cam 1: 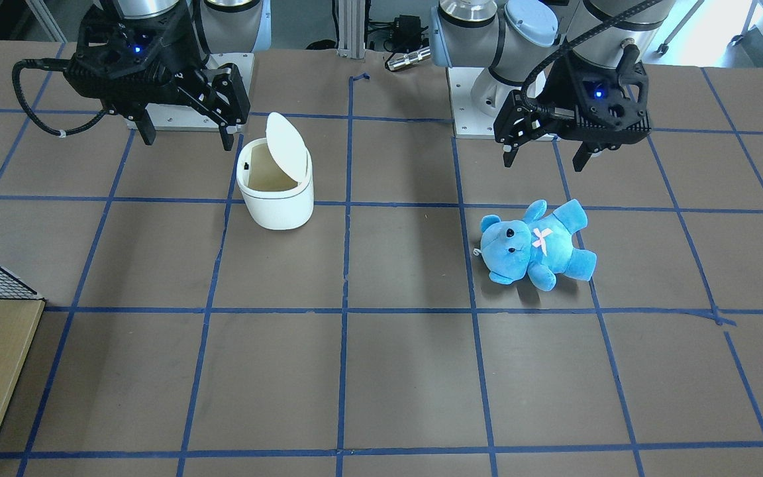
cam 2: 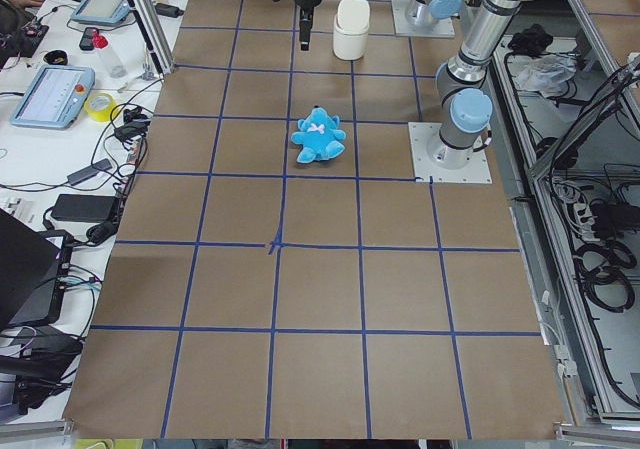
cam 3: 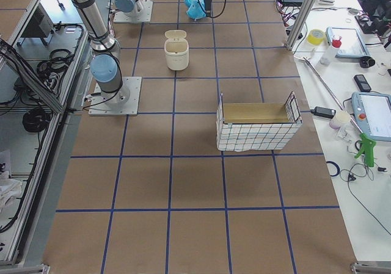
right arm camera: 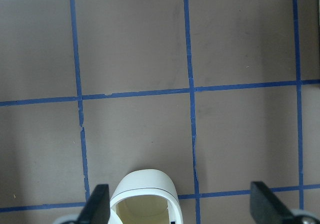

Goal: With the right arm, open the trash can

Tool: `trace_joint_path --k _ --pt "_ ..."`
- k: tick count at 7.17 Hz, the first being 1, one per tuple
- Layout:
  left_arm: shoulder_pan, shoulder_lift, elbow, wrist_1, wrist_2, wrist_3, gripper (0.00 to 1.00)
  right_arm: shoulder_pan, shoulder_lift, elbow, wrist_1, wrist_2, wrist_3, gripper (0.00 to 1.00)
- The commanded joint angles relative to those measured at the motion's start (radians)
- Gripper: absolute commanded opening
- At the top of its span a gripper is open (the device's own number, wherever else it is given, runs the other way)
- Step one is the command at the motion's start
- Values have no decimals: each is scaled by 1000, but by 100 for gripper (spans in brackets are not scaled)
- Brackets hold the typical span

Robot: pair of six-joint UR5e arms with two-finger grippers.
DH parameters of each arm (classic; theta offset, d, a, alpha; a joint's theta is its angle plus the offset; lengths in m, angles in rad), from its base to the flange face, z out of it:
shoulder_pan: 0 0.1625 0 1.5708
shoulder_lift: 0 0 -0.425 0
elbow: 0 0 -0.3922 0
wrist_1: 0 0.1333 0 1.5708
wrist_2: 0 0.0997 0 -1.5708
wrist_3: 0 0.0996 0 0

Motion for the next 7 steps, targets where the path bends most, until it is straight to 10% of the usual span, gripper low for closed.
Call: trace_joint_path --k 1,7 --pt "0 0 0 0 0 0 100 1 -1 0 2 -2 0 100" --pt "0 0 0 0 0 0 100 2 2 4 -8 -2 0 100"
